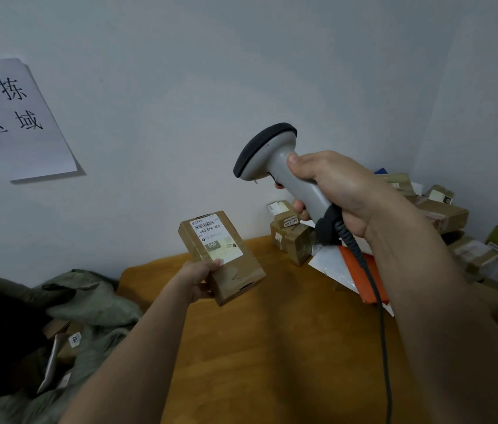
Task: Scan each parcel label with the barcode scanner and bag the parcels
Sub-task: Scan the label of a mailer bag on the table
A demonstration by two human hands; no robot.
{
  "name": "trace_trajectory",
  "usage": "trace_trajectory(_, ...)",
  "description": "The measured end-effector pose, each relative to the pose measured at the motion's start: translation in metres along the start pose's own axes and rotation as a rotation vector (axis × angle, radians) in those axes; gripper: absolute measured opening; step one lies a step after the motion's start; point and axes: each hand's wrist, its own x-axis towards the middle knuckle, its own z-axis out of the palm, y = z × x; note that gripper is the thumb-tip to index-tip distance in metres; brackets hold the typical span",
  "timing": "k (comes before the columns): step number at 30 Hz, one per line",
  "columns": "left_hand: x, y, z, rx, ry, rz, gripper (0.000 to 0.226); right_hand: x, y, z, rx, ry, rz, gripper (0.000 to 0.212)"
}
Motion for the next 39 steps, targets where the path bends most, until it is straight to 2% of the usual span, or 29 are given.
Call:
trace_trajectory(9,-0.001,0.000,0.002,0.010,0.008,0.003,0.037,0.003,0.002,-0.004,-0.003,0.016,-0.029,0.028)
trace_trajectory(24,0.005,-0.011,-0.001,-0.009,0.005,-0.010,0.044,0.008,0.005,-0.002,-0.009,0.030,-0.029,0.033)
trace_trajectory(33,-0.001,-0.019,-0.013,-0.057,0.019,-0.026,0.031,0.015,0.008,0.014,-0.032,-0.017,-0.015,0.032)
trace_trajectory(39,-0.006,-0.028,-0.045,-0.101,0.029,-0.047,0.031,0.029,0.018,0.054,0.141,-0.044,0.083,0.026)
